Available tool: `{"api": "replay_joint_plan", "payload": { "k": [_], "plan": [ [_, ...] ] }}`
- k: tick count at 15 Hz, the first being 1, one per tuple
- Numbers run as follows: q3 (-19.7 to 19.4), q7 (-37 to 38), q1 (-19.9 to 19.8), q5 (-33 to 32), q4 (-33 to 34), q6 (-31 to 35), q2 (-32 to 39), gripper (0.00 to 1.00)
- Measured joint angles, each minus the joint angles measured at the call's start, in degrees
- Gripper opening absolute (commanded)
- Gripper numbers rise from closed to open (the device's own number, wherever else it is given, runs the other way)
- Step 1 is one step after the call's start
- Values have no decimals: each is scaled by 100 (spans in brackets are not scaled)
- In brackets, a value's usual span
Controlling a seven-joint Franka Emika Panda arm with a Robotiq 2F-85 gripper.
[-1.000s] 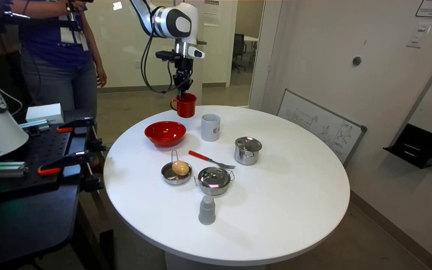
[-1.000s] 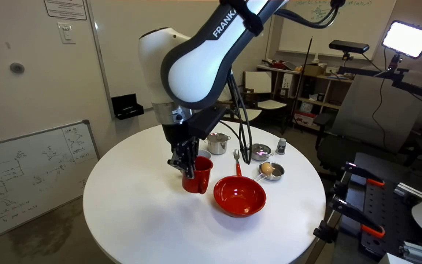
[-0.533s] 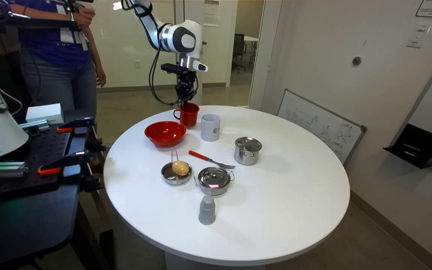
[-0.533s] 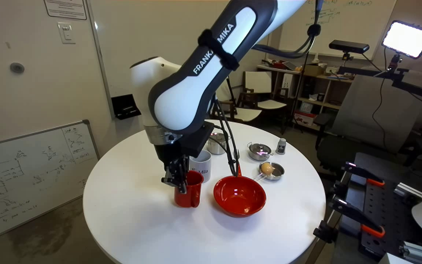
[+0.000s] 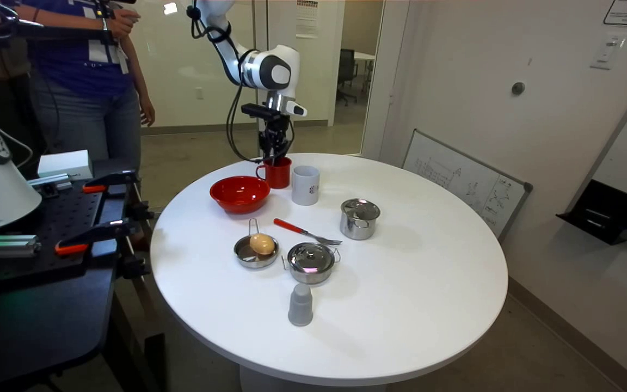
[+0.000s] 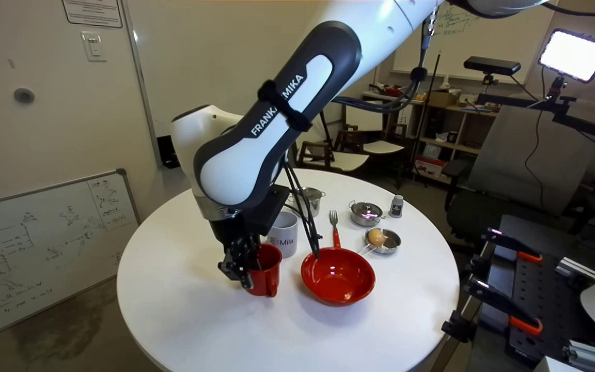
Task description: Remove the mug from the bowl and put it on the table
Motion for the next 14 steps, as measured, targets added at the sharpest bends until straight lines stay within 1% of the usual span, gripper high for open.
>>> {"api": "replay_joint_plan", "payload": {
  "k": [1, 2, 3, 4, 9, 14],
  "plan": [
    [-8, -4, 1, 0, 79, -55, 41, 83],
    [-17, -4, 1, 0, 150, -105, 75, 92],
    [-29, -4, 1, 0, 215, -152, 102, 98],
    [-44, -4, 1, 0, 267, -199, 115, 100],
    [-64, -2, -37, 14, 420, -462, 47, 100],
    [-65, 70, -63, 19, 357, -549, -338, 100]
  ]
}}
